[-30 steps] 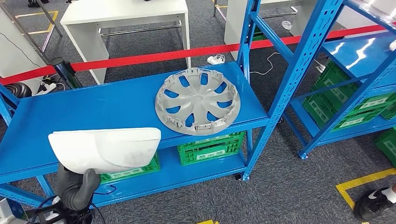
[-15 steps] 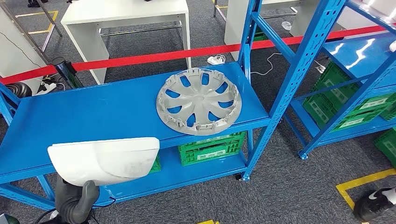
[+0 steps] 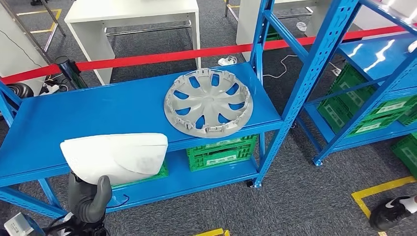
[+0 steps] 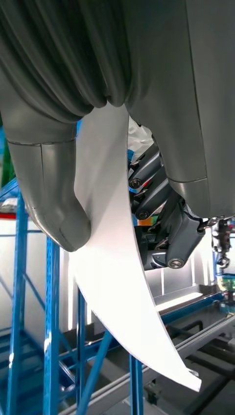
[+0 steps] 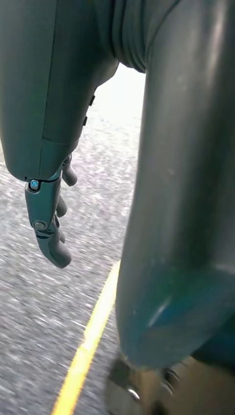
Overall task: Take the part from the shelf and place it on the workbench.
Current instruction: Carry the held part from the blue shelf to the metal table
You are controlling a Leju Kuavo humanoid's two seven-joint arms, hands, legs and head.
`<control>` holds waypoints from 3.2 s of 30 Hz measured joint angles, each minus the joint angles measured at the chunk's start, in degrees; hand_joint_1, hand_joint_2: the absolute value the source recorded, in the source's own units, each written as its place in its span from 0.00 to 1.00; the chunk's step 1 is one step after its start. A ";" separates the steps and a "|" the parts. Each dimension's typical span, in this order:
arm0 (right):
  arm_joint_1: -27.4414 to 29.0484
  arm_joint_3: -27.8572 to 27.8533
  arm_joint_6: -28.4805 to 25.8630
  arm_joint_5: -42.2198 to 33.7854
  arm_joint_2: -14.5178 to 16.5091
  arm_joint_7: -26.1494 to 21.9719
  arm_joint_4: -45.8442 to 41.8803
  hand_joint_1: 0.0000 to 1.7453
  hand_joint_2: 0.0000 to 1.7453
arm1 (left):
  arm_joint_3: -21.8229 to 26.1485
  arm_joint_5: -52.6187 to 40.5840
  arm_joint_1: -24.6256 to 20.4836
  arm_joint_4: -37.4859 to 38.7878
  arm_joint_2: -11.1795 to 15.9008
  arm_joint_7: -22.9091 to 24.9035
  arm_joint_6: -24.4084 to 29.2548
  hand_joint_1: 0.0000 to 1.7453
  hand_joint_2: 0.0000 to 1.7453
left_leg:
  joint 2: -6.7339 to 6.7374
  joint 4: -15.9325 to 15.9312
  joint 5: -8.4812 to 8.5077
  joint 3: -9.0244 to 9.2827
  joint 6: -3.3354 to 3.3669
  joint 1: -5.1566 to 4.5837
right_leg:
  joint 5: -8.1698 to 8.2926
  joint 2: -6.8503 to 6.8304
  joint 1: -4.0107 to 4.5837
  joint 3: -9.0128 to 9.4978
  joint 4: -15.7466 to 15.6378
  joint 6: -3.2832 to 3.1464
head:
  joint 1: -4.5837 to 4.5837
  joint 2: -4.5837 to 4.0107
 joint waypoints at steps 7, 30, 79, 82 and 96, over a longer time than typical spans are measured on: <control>0.41 0.23 0.82 -1.91 -1.29 3.66 0.01 0.00 0.00 | -0.60 -1.29 0.28 1.11 -0.40 0.12 1.89 1.00 1.00 | -0.04 10.18 -7.96 -3.98 -2.11 0.26 | 1.71 -0.45 0.00 -2.04 -0.48 -2.72 | -0.07 0.00; 0.90 -0.84 -0.08 -1.41 -0.66 -3.07 0.06 0.00 0.00 | -2.64 -0.50 4.86 -1.18 -0.25 -0.16 -1.66 1.00 1.00 | 0.49 0.13 2.89 -2.83 0.42 -0.30 | -2.28 -0.33 0.37 3.66 -0.39 -0.34 | 0.41 0.00; -0.20 -5.15 3.03 -7.64 3.44 -1.08 0.17 0.00 0.00 | -0.97 -3.07 2.86 -2.65 3.27 1.38 1.23 1.00 1.00 | 0.27 -1.79 -3.18 5.15 0.25 0.03 | 7.72 -1.35 0.22 -5.21 -2.30 0.61 | -0.28 0.00; -0.03 -7.33 4.49 -10.47 3.44 0.14 0.20 0.00 0.00 | -0.39 -3.08 2.80 -3.04 3.11 2.02 0.39 1.00 1.00 | 0.57 -1.87 -0.97 2.88 1.78 0.09 | 1.26 -1.08 -0.02 -6.96 2.78 1.42 | -0.15 0.00; 0.04 -12.12 4.86 -11.94 3.36 3.79 0.20 0.00 0.00 | 4.24 -3.60 2.70 -3.11 1.41 4.55 -2.13 1.00 1.00 | 0.60 0.51 4.91 -6.35 -0.40 -0.54 | -1.47 -1.12 1.18 5.01 -4.15 -2.33 | 0.01 0.00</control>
